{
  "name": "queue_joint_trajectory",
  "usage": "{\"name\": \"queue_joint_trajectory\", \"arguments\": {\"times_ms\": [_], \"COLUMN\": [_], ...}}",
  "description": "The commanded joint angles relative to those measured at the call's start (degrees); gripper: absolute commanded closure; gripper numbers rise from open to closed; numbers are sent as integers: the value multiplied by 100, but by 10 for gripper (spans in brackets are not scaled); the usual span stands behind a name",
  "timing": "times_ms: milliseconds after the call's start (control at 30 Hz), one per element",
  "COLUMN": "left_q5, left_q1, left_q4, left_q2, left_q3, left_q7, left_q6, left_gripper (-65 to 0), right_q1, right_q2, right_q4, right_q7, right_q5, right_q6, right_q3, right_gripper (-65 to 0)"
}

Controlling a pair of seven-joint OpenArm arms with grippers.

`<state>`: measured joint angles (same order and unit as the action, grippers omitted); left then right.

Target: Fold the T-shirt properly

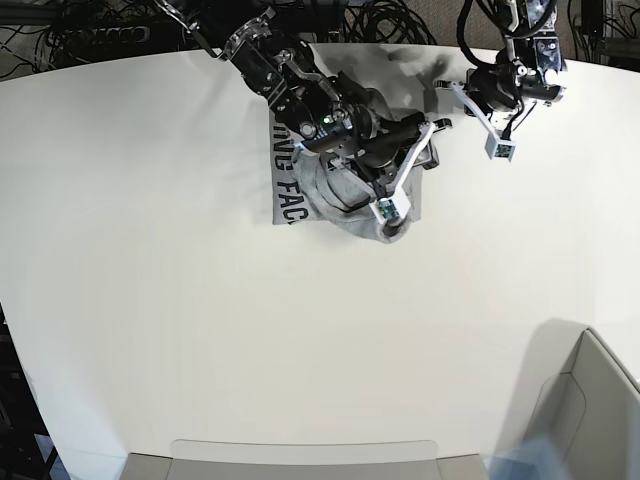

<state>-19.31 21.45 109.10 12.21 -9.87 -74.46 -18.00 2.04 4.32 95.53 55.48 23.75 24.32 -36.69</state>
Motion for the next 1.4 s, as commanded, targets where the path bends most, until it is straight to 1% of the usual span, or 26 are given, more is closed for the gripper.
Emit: {"name": "queue_joint_trajectory", "arguments": {"times_ms": [0,33,100,133,267,333,400,433,600,633,667,700,767,800,900,967,1033,1067,1167,1267,1333,1367], "left_q5": [-7,-7,-7,-7,-7,-7,-7,-7,-7,-7,-7,-7,-7,-7,-7,-7,-7,-7,-7,-7,-16,-16], "left_q1": [31,39,39,39,39,39,39,39,66,66,66,66,66,66,66,66,66,75,75,75,75,75], "left_q4": [84,84,84,84,84,84,84,84,84,84,84,84,84,84,84,84,84,84,84,84,84,84], "left_q2": [41,41,41,41,32,32,32,32,32,23,23,23,23,23,23,23,32,32,23,23,23,23], "left_q3": [-20,-20,-20,-20,-20,-11,-11,-11,-2,-2,-2,-2,-2,-2,-2,-2,-11,-11,7,7,-2,-11], "left_q7": [57,57,57,57,57,57,57,57,57,57,57,57,57,57,57,57,57,57,57,57,57,57], "left_q6": [-7,-7,-7,-7,-7,-7,-7,-7,-7,-7,-7,-7,-7,-7,-7,-7,-7,-15,-15,-15,-15,-15], "left_gripper": [-64,-64,-64,-64,-64,-64,-64,-64,-64,-64,-64,-64,-64,-64,-64,-64,-64,-64,-63,-63,-63,-63], "right_q1": [90,108,117,143,336,468,591,679,899,960,1040,1101,1128,1128,1198,1189,1145,1110,767,328,117,37], "right_q2": [83,91,91,65,-111,-120,-49,39,276,329,408,461,468,468,468,452,425,355,21,-375,-656,-744], "right_q4": [105,105,113,166,228,87,-71,-150,-423,-546,-713,-845,-889,-880,-801,-581,-273,-54,790,1467,1599,1581], "right_q7": [47,109,91,56,-428,-621,-630,-630,-489,-445,-366,-313,-322,-348,-709,-990,-1140,-1148,-1087,-709,-559,-559], "right_q5": [65,56,56,47,38,47,65,82,82,82,82,82,82,82,82,74,74,74,74,47,47,47], "right_q6": [219,386,615,641,659,659,659,659,615,571,456,263,-89,-265,-599,-678,-678,-678,-555,-45,368,509], "right_q3": [-19,-28,-116,-230,-758,-872,-872,-881,-881,-881,-881,-881,-881,-881,-881,-890,-890,-890,-872,-846,-854,-854], "right_gripper": [-257,-257,-257,-257,-257,-257,-256,-256,-255,-255,-255,-255,-255,-255,-255,-255,-255,-254,-254,-254,-254,-254]}}
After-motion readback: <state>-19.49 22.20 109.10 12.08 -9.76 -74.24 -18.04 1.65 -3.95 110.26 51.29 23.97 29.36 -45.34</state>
